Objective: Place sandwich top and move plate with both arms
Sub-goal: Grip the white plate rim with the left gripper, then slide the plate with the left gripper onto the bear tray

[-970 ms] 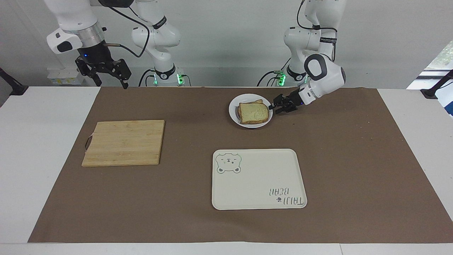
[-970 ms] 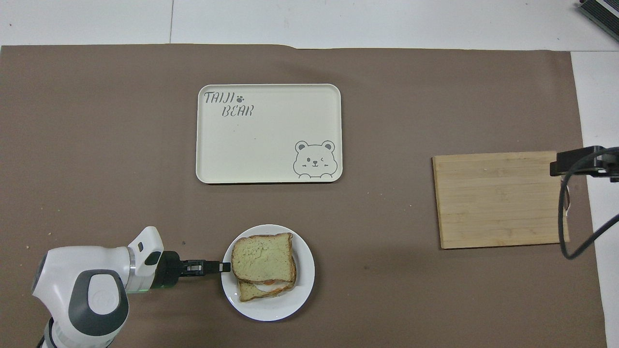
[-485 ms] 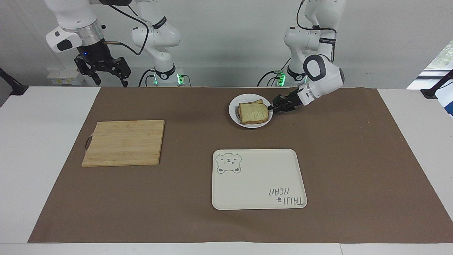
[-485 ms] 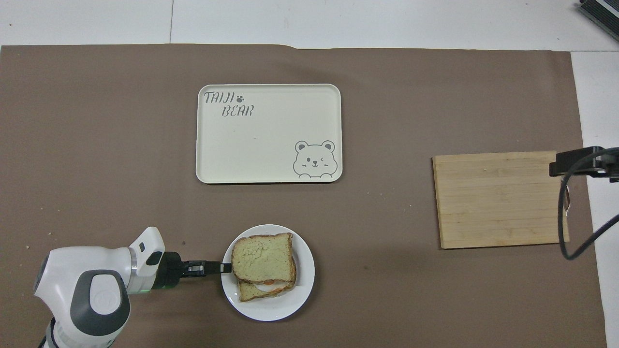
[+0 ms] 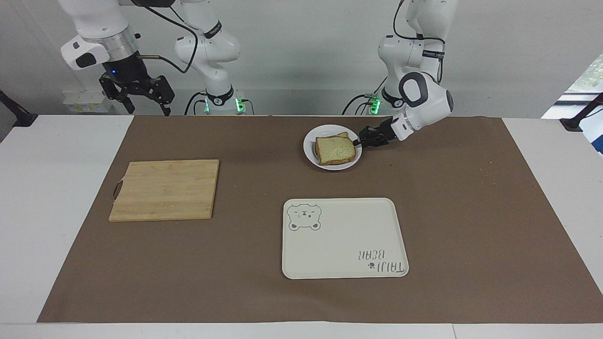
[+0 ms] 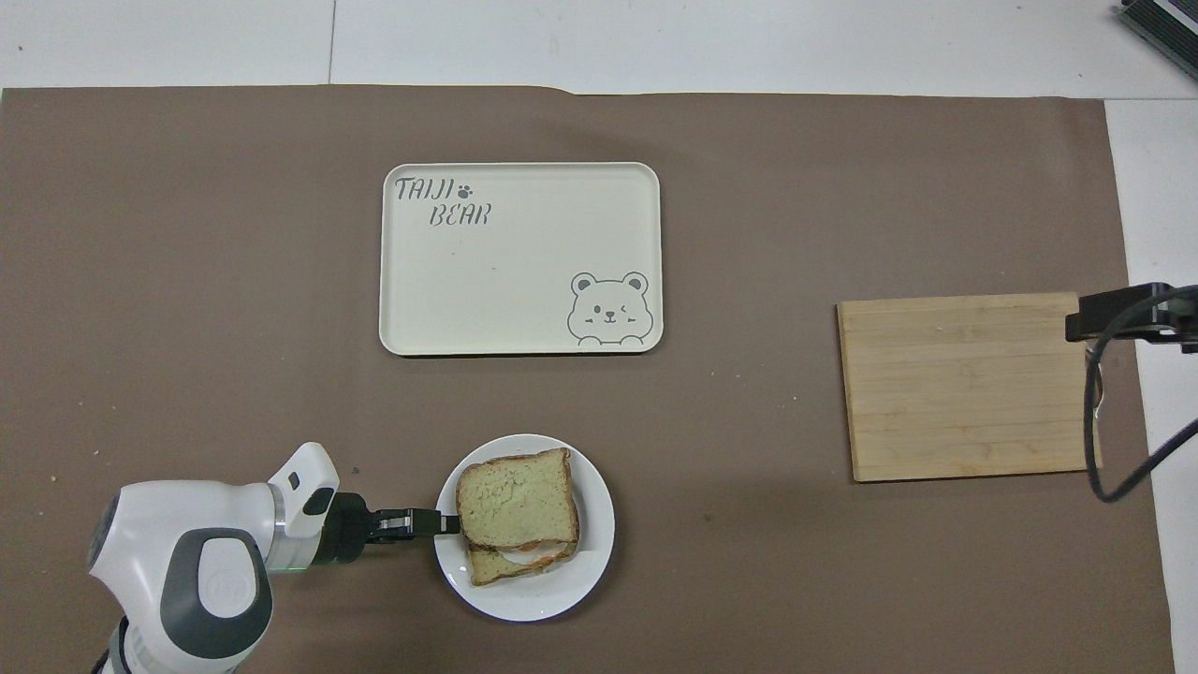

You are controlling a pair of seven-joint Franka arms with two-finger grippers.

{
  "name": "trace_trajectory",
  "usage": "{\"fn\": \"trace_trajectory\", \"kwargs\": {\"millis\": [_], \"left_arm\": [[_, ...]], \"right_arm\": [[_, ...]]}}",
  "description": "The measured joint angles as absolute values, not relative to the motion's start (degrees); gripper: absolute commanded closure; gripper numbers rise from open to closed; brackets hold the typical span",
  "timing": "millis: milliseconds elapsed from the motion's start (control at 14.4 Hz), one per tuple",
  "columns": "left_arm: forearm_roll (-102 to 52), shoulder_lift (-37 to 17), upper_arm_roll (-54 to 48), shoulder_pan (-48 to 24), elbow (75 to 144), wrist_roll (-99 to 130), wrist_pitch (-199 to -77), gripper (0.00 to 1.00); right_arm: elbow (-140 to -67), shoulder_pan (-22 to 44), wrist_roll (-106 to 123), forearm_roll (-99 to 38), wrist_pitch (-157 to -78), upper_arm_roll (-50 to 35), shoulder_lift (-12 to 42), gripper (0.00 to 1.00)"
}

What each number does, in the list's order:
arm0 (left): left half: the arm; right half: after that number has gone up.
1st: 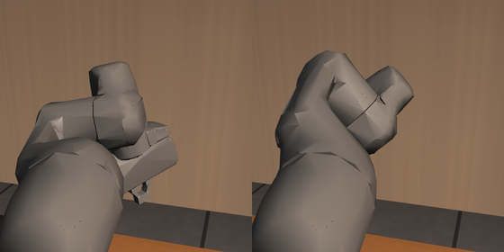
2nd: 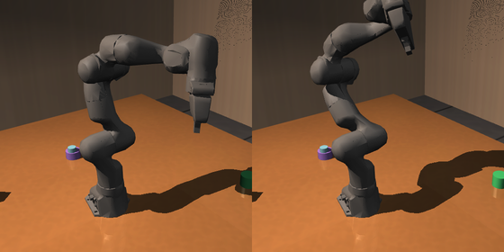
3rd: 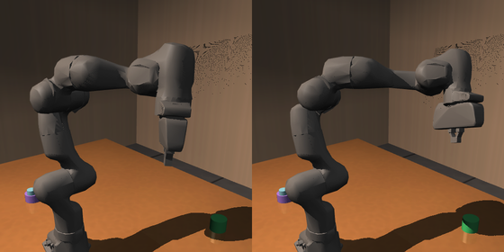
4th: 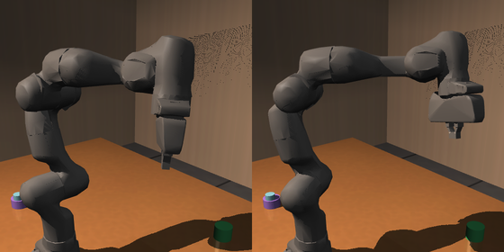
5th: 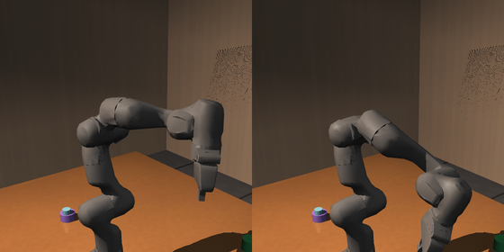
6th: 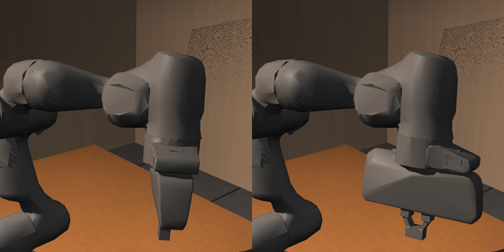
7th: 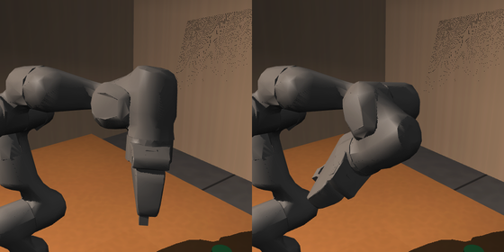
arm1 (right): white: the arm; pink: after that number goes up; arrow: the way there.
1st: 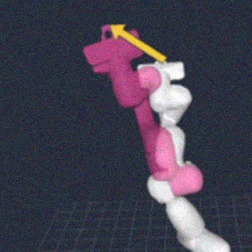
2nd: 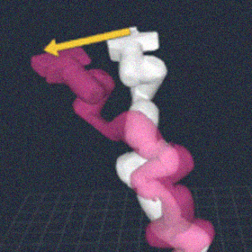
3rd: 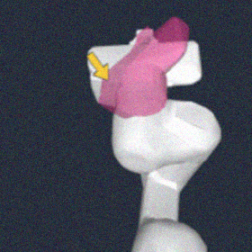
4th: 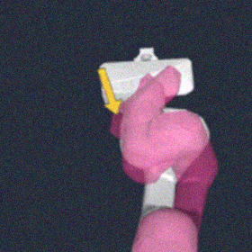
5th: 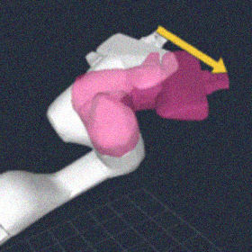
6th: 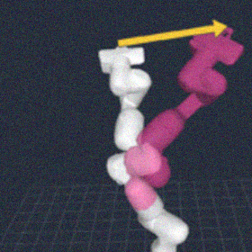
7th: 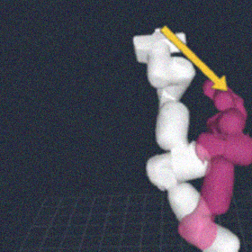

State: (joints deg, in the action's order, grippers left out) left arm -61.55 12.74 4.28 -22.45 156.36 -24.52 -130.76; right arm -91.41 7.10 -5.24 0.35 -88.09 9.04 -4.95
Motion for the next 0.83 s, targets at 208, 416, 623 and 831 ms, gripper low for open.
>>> {"fn": "trace_trajectory", "kwargs": {"millis": [208, 416, 623, 831], "left_arm": [[-61.55, 12.68, 4.28, -23.55, 156.44, -23.37, -131.57, 1.00], [-61.69, 13.09, 4.29, -23.73, 156.45, -23.41, -131.46, 1.00], [-61.69, 13.08, 4.29, -23.73, 156.44, -23.64, -131.46, 1.00], [-61.75, 13.05, 4.52, -23.64, 156.16, -25.17, -131.40, 1.00]], "right_arm": [[-91.41, 7.13, -5.21, 0.35, -88.08, 10.05, -4.95, 0.00], [-91.41, 6.12, -5.19, 0.35, -88.09, 9.21, -4.95, 0.00], [-91.42, 5.74, -5.19, 0.35, -88.08, 8.69, -4.95, 0.00], [-91.41, 5.82, -5.19, 0.35, -88.08, 8.34, -4.95, 0.00]]}}
